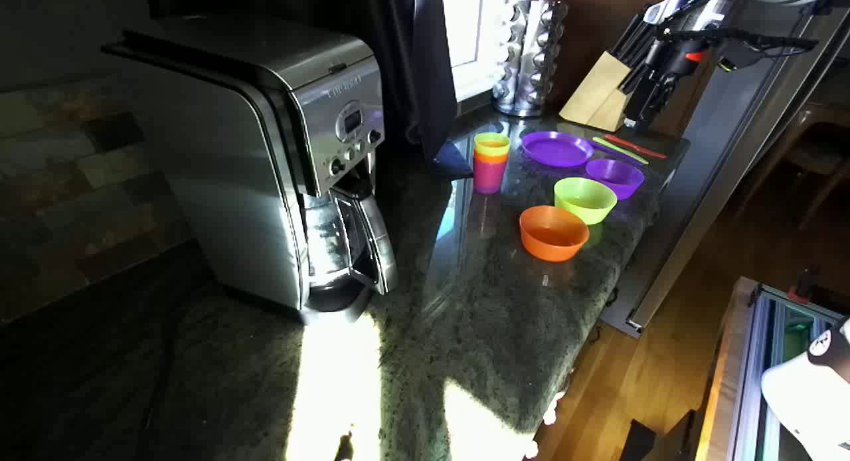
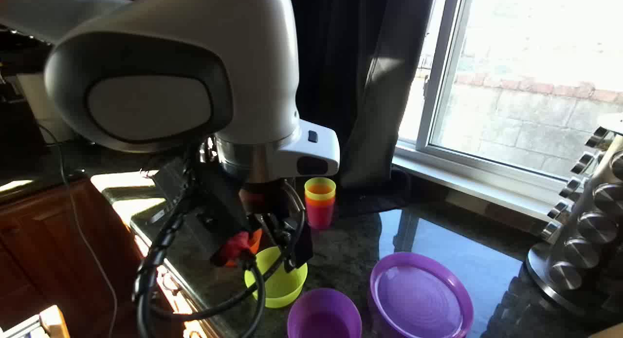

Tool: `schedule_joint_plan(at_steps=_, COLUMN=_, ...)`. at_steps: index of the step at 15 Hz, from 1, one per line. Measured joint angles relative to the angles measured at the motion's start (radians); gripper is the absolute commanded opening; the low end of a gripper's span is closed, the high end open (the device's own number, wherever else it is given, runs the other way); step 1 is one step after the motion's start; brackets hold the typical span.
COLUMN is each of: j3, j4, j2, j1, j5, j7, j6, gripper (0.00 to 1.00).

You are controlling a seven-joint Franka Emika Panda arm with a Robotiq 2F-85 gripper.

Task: Place the bowls inside each other and place the cups separately

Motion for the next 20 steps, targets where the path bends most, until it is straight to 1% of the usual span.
schedule_joint_plan(at_steps=7, j3=0.002, j4=0.000, j2=0.000, j1=-0.001, j5=0.000, j7=0.000, j6=0.000, gripper=1.00)
schedule_joint_plan(at_steps=10, j3=0.018, j4=0.002, j2=0.020, j1=-0.040, j5=-0.001, j7=0.093, j6=0.079, gripper=1.00)
schedule_joint_plan(at_steps=12, j3=0.018, j4=0.009, j2=0.057, j1=-0.082, j5=-0.003, j7=0.151, j6=0.120, gripper=1.00)
schedule_joint_plan(at_steps=15, j3=0.017, j4=0.029, j2=0.129, j1=-0.141, j5=-0.013, j7=0.192, j6=0.132, gripper=1.00)
schedule_joint_plan(at_steps=17, j3=0.015, j4=0.046, j2=0.181, j1=-0.165, j5=-0.036, j7=0.190, j6=0.132, gripper=1.00)
schedule_joint_plan(at_steps=20, j3=-0.002, j4=0.075, j2=0.255, j1=-0.171, j5=-0.045, j7=0.123, j6=0.142, gripper=1.00)
